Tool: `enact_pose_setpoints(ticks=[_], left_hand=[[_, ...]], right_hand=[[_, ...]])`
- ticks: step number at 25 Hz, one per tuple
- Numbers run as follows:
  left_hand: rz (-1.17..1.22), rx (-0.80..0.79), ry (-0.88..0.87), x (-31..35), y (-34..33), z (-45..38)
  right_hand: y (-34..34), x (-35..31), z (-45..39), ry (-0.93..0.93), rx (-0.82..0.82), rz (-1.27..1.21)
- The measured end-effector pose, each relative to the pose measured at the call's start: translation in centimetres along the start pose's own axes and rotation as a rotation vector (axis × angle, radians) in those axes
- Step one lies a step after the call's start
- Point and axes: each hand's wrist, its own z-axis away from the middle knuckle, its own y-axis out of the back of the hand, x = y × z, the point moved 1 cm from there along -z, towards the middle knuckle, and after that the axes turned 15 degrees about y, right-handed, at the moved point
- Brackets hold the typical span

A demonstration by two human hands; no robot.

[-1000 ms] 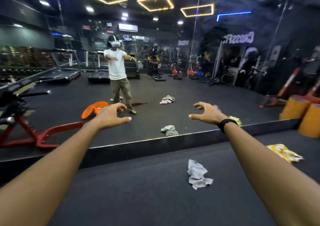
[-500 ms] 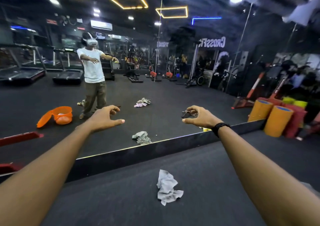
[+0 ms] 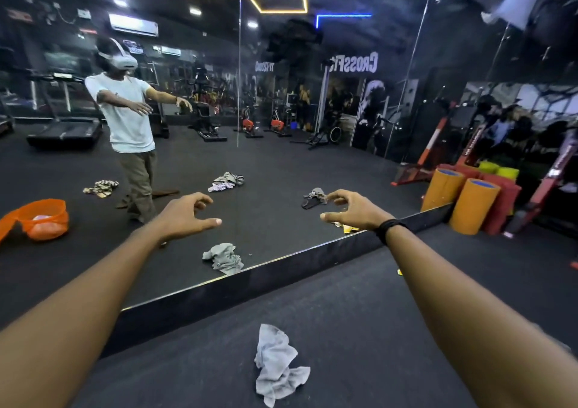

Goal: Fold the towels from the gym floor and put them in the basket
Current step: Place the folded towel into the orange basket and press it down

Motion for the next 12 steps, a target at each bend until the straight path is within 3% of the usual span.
enact_pose_setpoints(ticks=[6,12], left_hand=[[0.027,-0.071,-0.015,2.0,-2.8,-14.8],[0.013,-0.165,0.024,1.5,-8.5,-24.7]], right_hand=[[-0.7,7.0,-10.5,-0.102,0.032,-0.046],[-3.9,14.0,-18.8,-0.146,-0.057,-0.034]])
